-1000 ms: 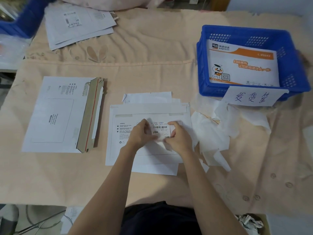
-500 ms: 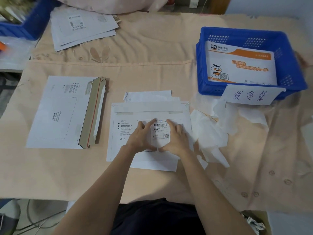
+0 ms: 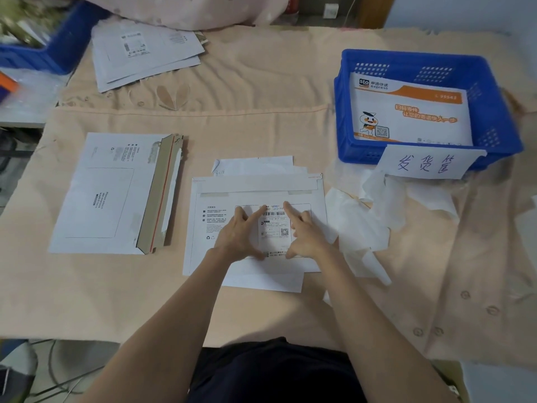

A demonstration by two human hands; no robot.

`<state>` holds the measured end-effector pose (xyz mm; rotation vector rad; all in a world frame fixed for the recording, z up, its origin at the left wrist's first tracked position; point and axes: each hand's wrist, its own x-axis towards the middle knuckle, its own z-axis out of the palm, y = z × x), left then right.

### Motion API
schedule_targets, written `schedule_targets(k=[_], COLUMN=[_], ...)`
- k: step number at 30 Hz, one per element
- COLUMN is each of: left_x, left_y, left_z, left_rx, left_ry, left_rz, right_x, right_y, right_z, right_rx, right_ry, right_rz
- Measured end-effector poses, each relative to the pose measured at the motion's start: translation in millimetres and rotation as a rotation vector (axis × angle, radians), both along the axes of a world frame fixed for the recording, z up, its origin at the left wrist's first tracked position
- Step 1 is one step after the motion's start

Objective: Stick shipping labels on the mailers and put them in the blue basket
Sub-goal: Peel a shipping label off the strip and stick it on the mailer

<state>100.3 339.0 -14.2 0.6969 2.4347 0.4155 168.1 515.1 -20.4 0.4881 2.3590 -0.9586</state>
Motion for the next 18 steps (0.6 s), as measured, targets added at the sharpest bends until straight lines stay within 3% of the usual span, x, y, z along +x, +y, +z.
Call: schedule_targets(k=[7,10,12,14,16,18], left_x=[-6,-8,-8,-5,5,18], left_y=[-1,2,8,19,37,58], left_z=[-5,-1,6,15,22,24], left_rx=[-0.097,-0.132,-0.130,-0.073,0.062,0.207], left_ry=[-0.075,-0.123,-0.137,-0.018,0.129,0.126], left_rz=[-0.015,-0.005,0.082,0.258,0.391,0.400], right_x=[0,-3,-4,-2,3,8], right_y=[-6,-3,5,13,19,25], right_z=[4,6,11,14,16,17], right_rx=[0.077,-0.016,-0.222,-0.318,-0.183,-0.018], right_ry=[-0.023,-0.019,0.000,0.102,0.250,0.268], right_rz=[0.029,-0.031,-0.190,-0.405,-0.564,-0.626])
